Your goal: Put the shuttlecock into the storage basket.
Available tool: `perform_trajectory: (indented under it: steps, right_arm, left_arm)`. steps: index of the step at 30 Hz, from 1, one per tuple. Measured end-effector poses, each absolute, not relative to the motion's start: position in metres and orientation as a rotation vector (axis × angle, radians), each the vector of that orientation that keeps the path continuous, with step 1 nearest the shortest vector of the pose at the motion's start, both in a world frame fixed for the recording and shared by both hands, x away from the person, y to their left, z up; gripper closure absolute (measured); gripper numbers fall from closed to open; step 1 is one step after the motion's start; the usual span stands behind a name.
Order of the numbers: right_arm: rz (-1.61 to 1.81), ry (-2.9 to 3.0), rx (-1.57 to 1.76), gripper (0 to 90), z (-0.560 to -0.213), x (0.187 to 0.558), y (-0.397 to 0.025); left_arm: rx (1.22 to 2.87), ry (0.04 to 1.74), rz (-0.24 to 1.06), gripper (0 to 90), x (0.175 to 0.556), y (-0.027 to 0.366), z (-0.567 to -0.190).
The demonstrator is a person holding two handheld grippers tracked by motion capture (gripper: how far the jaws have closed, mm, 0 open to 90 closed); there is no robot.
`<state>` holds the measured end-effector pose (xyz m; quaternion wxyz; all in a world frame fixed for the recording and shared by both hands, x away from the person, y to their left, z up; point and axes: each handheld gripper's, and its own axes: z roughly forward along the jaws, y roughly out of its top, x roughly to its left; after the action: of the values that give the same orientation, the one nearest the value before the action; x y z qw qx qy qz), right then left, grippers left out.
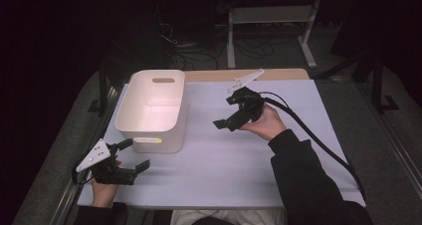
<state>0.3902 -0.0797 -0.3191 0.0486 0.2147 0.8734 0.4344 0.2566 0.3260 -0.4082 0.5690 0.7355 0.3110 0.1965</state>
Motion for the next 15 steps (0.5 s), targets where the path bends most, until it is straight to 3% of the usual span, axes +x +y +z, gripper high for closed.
perform_trajectory:
  steps: [15]
  right_arm:
    - [1.319,2.627,0.718,0.0,-0.336,0.38,-0.112]
  left_arm:
    - [1.729,0.732,0.463,0.0,0.257,0.326,-0.408]
